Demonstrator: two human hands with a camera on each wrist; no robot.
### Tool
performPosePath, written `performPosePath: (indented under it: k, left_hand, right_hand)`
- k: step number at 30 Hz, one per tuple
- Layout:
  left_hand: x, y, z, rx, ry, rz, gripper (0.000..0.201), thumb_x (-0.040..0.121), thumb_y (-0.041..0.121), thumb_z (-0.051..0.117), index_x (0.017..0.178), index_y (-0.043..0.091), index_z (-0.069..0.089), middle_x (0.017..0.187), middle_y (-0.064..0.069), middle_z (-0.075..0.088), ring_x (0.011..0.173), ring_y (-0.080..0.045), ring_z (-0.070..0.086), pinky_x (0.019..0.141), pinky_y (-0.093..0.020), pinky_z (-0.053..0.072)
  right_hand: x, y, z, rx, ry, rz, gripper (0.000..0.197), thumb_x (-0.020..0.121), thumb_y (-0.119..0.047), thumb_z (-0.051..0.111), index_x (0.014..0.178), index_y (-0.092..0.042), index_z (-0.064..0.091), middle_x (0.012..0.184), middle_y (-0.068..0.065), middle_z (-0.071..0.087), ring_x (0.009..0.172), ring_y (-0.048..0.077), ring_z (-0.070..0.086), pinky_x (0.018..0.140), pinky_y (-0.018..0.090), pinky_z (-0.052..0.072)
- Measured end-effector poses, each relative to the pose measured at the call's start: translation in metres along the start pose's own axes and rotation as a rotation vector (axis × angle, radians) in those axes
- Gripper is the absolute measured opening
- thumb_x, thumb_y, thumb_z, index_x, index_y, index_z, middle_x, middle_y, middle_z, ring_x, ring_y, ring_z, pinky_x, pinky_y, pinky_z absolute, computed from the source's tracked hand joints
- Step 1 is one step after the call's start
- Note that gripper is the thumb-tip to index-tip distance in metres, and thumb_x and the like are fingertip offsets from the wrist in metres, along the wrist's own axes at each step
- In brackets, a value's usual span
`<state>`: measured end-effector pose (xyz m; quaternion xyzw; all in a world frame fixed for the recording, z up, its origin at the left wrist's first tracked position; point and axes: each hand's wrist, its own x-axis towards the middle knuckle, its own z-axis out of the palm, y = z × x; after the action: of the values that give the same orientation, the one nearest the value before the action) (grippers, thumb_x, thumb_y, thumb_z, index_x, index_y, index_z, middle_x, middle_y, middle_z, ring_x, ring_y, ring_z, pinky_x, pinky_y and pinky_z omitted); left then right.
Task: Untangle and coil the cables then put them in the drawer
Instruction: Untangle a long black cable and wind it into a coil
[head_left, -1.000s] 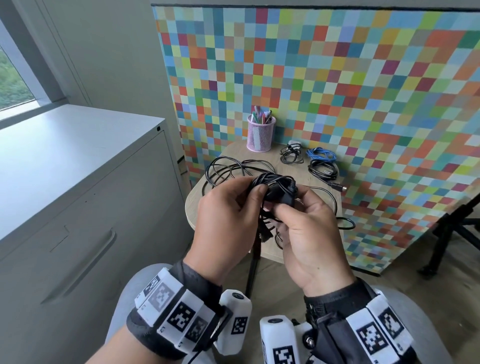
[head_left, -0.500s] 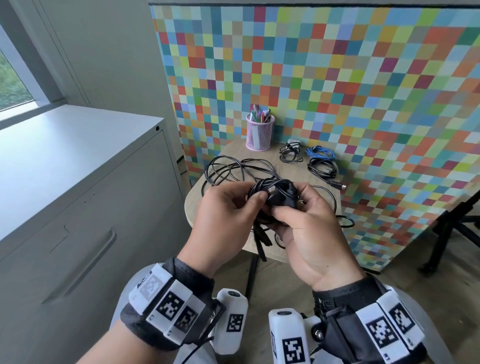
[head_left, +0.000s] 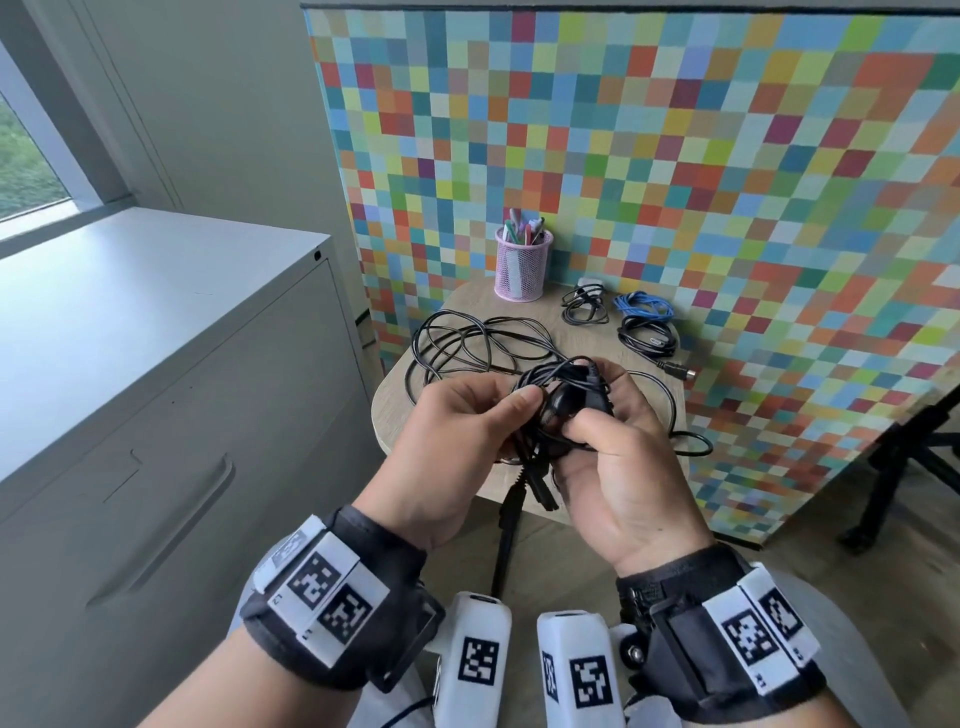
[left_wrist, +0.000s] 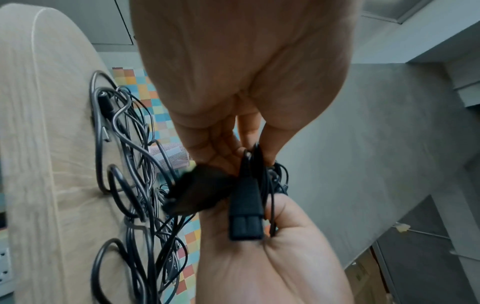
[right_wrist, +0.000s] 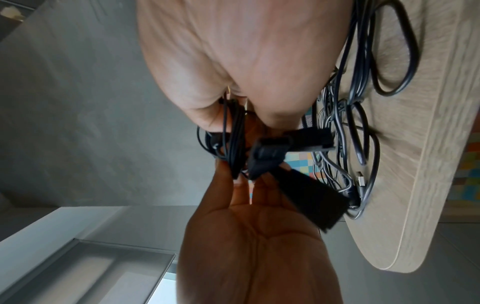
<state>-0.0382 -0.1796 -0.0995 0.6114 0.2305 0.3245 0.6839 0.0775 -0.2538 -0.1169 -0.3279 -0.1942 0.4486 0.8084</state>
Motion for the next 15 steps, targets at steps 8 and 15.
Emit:
performPosePath:
  k: [8, 15]
  left_hand:
    - [0.001, -0.003, 0.002, -0.019, 0.072, 0.075, 0.020, 0.096, 0.014, 0.067, 0.078, 0.019, 0.074, 0.082, -0.014, 0.066, 0.080, -0.028, 0.058, 0.083, -0.049, 0.050]
    - [-0.001, 0.000, 0.004, -0.198, 0.079, 0.144, 0.012, 0.094, 0.011, 0.067, 0.083, 0.009, 0.070, 0.083, -0.012, 0.068, 0.078, -0.021, 0.062, 0.075, -0.029, 0.053]
  right_hand:
    - [0.003, 0.001, -0.001, 0.003, -0.103, -0.033, 0.057, 0.083, 0.018, 0.053, 0.127, -0.018, 0.056, 0.091, 0.012, 0.062, 0.085, 0.026, 0.058, 0.093, 0.053, 0.045]
    - [0.004, -0.003, 0.010, -0.108, -0.087, -0.185, 0.042, 0.084, 0.017, 0.059, 0.111, -0.014, 0.051, 0.092, 0.010, 0.067, 0.083, 0.020, 0.065, 0.082, 0.036, 0.054]
